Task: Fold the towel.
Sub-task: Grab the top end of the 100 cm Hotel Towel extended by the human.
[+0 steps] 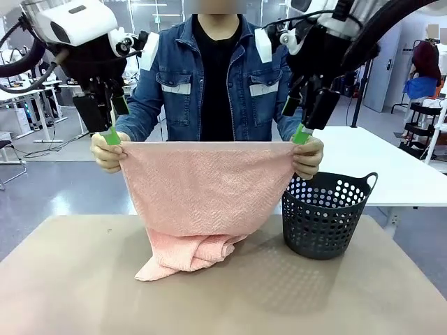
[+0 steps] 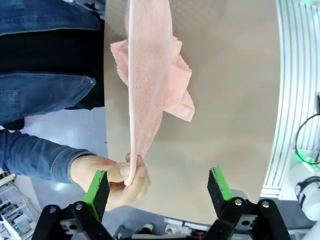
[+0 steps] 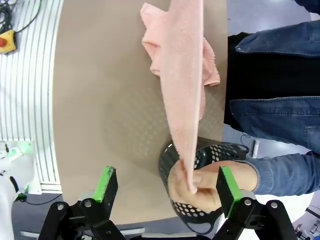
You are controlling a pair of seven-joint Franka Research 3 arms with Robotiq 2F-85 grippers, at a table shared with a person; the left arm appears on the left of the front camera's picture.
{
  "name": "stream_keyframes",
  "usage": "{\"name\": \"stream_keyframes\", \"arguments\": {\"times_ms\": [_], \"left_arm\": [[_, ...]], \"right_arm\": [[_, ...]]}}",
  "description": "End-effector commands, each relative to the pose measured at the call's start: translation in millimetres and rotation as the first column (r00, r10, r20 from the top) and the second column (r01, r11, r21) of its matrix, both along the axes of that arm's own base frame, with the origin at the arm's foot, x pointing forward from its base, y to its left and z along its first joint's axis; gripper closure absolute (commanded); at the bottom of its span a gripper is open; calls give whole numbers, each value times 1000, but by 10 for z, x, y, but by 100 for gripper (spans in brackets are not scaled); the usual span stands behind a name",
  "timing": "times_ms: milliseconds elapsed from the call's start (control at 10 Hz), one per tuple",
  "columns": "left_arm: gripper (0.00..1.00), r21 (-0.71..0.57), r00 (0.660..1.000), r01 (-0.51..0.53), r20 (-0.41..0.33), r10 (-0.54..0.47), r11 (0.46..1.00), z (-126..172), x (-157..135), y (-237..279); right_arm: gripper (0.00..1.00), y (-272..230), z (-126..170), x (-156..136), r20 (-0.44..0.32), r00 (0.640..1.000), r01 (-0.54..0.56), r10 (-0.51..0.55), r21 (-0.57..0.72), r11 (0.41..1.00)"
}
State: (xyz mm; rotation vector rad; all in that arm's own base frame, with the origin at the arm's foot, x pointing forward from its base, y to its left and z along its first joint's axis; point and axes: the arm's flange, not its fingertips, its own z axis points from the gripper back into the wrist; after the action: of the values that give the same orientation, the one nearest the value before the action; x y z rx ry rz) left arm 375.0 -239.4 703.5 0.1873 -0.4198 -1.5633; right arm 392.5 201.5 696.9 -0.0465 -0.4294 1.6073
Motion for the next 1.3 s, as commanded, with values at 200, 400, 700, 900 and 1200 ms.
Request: {"name": "stream_keyframes", "arguments": {"times_ms": [200, 400, 700, 900, 1200], "left_arm": [[0, 11, 1000, 16, -9, -16, 1000, -185, 376, -55], [0, 26, 999, 4, -53, -3, 1000, -318, 525, -67], [0, 30, 995, -5, -97, 8, 1000, -511, 738, -103], [0, 7, 992, -10, -126, 11, 1000, -599, 786, -119], [60, 6, 990, -21, -142, 22, 1000, -648, 816, -107]], "right_arm": [[0, 128, -260, 335, -2, 998, 62, -62, -36, 997], [0, 121, -434, 470, -8, 996, 85, -85, -27, 996], [0, 161, -643, 588, -19, 995, 100, -101, -51, 994], [0, 169, -723, 634, -34, 993, 109, -111, -67, 992], [30, 207, -845, 666, -56, 993, 101, -106, -78, 992]]}}
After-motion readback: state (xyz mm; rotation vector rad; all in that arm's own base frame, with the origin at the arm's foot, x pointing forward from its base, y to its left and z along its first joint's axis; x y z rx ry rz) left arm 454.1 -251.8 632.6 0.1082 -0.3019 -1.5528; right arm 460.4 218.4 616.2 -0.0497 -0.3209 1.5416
